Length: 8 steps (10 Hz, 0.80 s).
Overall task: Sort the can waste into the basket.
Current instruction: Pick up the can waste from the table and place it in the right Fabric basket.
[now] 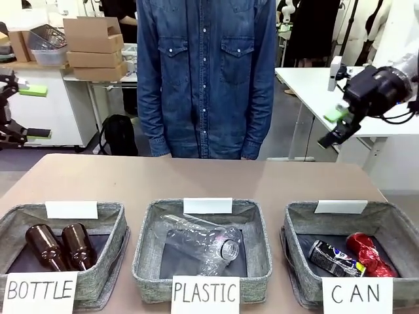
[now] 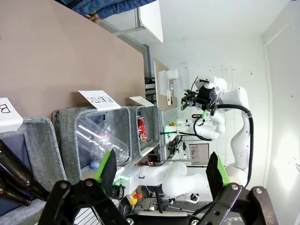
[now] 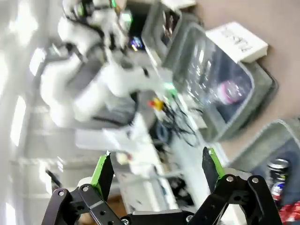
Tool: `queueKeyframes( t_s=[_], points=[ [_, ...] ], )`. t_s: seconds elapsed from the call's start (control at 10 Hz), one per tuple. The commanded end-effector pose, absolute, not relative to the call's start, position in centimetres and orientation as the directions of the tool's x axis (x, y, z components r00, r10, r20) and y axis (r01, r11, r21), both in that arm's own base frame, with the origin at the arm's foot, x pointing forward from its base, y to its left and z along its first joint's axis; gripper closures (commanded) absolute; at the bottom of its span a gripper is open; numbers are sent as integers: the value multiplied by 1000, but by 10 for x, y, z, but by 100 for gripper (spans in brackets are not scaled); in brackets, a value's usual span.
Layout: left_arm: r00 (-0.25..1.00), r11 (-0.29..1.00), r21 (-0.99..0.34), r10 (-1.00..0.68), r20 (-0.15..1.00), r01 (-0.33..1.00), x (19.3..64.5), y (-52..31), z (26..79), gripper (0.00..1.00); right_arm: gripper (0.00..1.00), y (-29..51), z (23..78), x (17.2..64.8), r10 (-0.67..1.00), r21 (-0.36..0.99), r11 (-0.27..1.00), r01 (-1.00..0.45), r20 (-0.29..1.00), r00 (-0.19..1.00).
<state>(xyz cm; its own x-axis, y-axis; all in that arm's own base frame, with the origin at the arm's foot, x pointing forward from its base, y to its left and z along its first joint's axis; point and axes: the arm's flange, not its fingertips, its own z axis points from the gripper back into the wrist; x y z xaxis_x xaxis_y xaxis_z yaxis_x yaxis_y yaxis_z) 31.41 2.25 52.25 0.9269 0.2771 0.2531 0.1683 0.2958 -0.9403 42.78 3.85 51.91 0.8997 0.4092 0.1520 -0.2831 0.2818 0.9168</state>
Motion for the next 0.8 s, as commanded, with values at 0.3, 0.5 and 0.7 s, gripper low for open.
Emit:
queueKeyframes(
  t_s=[0.3, 0.5, 0.7],
  points=[
    [929, 301, -937, 264, 259, 176, 313, 23, 523, 0, 0, 30, 519, 424, 142, 965, 258, -42, 6, 990],
    [929, 301, -937, 264, 259, 176, 313, 23, 523, 0, 0, 30, 519, 424, 142, 965, 258, -42, 6, 990],
    [929, 301, -937, 264, 259, 176, 313, 23, 523, 0, 0, 30, 519, 424, 142, 965, 258, -42, 6, 990]
  ],
)
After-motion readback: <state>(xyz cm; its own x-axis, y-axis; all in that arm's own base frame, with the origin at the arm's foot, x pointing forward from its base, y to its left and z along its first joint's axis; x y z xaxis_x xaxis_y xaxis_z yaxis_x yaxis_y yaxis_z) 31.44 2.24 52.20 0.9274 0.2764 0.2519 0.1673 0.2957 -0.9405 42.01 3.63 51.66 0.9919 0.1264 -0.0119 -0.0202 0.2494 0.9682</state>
